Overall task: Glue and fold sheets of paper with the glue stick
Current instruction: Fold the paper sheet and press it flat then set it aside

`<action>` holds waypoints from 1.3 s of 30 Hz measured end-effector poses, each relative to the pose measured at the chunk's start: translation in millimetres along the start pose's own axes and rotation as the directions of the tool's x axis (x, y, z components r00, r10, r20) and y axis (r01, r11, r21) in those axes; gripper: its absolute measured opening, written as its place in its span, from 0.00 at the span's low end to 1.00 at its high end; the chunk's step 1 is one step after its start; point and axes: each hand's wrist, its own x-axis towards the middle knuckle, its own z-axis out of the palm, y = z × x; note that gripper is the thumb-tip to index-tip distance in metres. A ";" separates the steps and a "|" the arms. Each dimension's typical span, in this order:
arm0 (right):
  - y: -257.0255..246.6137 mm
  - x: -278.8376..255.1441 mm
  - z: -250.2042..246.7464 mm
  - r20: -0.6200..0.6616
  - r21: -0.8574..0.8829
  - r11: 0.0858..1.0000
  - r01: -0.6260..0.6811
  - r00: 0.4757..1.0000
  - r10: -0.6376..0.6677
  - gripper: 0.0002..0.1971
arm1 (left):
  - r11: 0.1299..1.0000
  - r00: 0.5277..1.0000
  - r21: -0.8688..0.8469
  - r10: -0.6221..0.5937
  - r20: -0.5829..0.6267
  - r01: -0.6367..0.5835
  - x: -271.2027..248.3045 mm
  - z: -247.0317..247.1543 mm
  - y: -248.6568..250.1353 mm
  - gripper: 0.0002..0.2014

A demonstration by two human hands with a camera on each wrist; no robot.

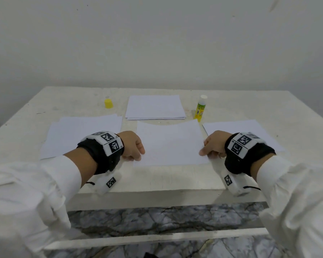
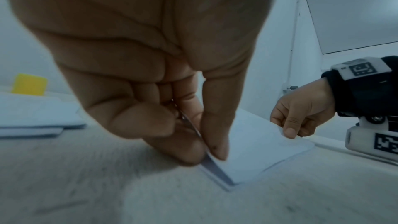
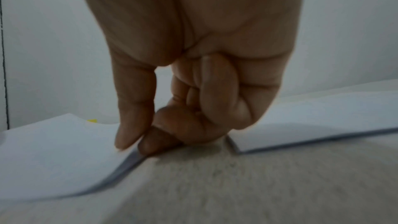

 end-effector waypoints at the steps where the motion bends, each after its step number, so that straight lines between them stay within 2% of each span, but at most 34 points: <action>1: 0.8 0.2 0.0 0.003 -0.018 1.000 0.014 1.000 -0.014 0.11 | 1.000 1.000 -0.011 -0.004 0.007 0.004 0.6 -0.2 -1.2 0.07; 6: 2.6 0.4 0.2 0.012 -0.070 0.997 0.033 0.999 -0.032 0.10 | 1.000 1.000 -0.015 -0.015 0.024 0.015 4.2 -1.5 -6.2 0.08; 10: 1.6 1.1 -0.1 0.007 -0.065 0.998 0.016 1.000 -0.016 0.17 | 1.000 0.999 -0.021 -0.015 0.031 0.015 6.4 -2.7 -8.3 0.09; 22: 0.8 10.9 2.9 -0.047 -0.032 0.999 -0.029 0.999 0.027 0.22 | 0.998 0.999 -0.069 -0.004 0.051 0.007 10.0 -4.1 -12.6 0.09; 24: 1.1 11.7 3.9 -0.045 -0.038 0.999 -0.022 0.999 0.020 0.19 | 0.997 0.999 -0.072 -0.003 0.053 0.007 10.5 -4.1 -13.2 0.09; 27: 2.0 12.6 4.2 -0.066 -0.076 0.997 -0.013 0.998 0.008 0.09 | 0.997 0.999 -0.075 -0.002 0.053 0.006 10.9 -4.3 -14.2 0.09; 30: 2.3 13.6 3.9 -0.077 -0.086 0.996 -0.004 0.997 -0.003 0.12 | 0.997 0.998 -0.075 -0.001 0.056 0.005 11.3 -4.6 -14.0 0.09; 33: 0.0 11.0 4.2 -0.062 -0.111 0.994 -0.010 0.998 0.003 0.10 | 0.997 0.998 -0.077 -0.001 0.060 0.005 11.0 -4.9 -13.7 0.09; 35: -2.1 8.5 5.1 -0.041 -0.155 0.988 -0.006 0.999 0.000 0.14 | 0.997 0.998 -0.079 -0.001 0.064 0.006 10.1 -5.3 -12.8 0.09; 39: -3.5 9.1 6.3 -0.043 -0.122 0.992 -0.011 0.999 0.006 0.20 | 0.996 0.998 -0.084 0.002 0.066 0.004 8.2 -5.2 -11.8 0.09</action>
